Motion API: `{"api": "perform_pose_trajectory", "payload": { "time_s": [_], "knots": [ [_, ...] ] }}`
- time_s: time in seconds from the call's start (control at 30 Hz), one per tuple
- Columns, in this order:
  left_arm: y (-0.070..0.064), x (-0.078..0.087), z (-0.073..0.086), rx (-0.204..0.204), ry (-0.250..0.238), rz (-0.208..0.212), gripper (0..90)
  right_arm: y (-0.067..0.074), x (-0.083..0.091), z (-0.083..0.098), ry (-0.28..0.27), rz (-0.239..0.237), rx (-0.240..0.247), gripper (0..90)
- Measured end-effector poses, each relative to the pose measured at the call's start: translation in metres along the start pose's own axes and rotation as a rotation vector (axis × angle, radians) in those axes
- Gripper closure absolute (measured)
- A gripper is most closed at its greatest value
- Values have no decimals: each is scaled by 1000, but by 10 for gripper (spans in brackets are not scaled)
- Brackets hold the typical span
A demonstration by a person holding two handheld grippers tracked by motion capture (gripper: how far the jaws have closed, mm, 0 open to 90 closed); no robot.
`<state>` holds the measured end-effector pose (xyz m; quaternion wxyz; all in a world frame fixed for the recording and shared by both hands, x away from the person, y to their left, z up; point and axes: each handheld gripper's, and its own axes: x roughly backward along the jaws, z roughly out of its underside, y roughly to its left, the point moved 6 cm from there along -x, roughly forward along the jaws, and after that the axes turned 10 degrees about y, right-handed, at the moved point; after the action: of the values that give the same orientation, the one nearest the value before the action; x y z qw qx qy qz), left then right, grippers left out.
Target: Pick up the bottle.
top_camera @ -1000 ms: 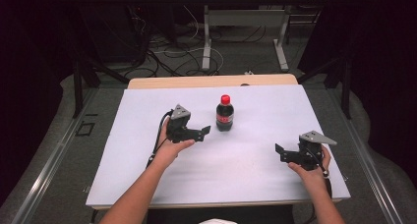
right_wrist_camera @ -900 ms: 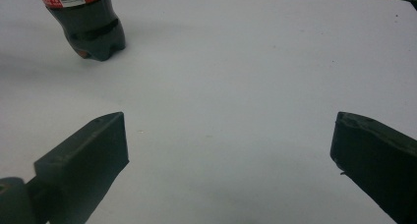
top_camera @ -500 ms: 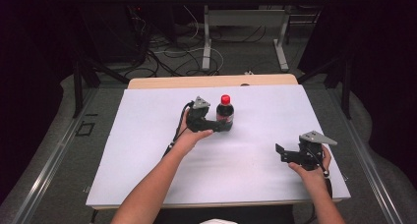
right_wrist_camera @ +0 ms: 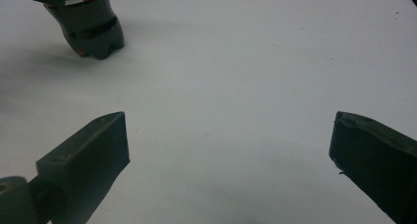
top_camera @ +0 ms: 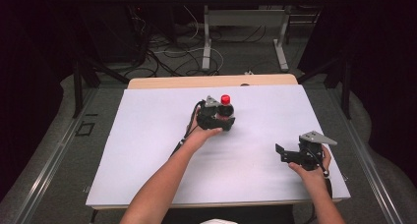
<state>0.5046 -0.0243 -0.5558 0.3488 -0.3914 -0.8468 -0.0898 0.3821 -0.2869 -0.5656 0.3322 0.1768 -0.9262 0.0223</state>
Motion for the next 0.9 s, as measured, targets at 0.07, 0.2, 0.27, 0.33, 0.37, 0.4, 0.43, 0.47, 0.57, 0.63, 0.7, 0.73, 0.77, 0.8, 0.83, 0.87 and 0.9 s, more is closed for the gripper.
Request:
{"api": "perform_pose_trajectory", "payload": {
  "time_s": [0.07,0.2,0.27,0.33,0.37,0.4,0.43,0.47,0.57,0.63,0.7,0.73,0.77,0.8,0.83,0.87,0.9],
  "knots": [
    [0,-3,-1,6,-3,6,166,0,0,0,2,0,-2,11],
    [1,-5,-2,6,-6,0,171,0,0,1,8,2,-2,12],
    [2,-5,-3,5,0,2,171,-1,0,0,-3,8,-6,13],
    [1,-9,-5,16,-15,5,171,0,-1,0,-10,10,-21,14],
    [1,-10,-5,11,-5,7,171,0,-2,0,-9,10,-18,14],
    [0,-11,-4,17,1,10,171,0,-1,1,3,2,-14,14],
    [1,-13,-4,6,-5,-1,175,0,-1,1,3,-1,-13,14],
    [1,-14,-3,1,1,-1,186,0,-1,1,3,-2,-12,14],
    [2,-14,-1,0,9,-11,231,-1,-1,1,-2,6,-8,14],
    [3,-14,-1,4,6,-16,257,-2,-2,1,-7,9,-9,14],
    [3,-13,-1,-5,8,-16,262,-2,-1,1,1,1,-12,15],
    [3,-13,-1,-11,14,-19,265,-2,-1,1,1,0,-14,15],
    [3,-12,-1,-10,17,-17,266,-2,-1,1,0,1,-12,15],
    [3,-13,-1,-10,13,-19,268,-2,-1,1,0,1,-12,15],
    [3,-12,-1,-18,15,-22,272,-2,-1,1,0,1,-12,15],
    [3,-12,-1,-20,17,-22,275,-2,-1,1,-1,1,-12,15],
    [3,-12,-1,-23,13,-27,278,-2,-1,1,0,1,-12,15]
  ]
}}
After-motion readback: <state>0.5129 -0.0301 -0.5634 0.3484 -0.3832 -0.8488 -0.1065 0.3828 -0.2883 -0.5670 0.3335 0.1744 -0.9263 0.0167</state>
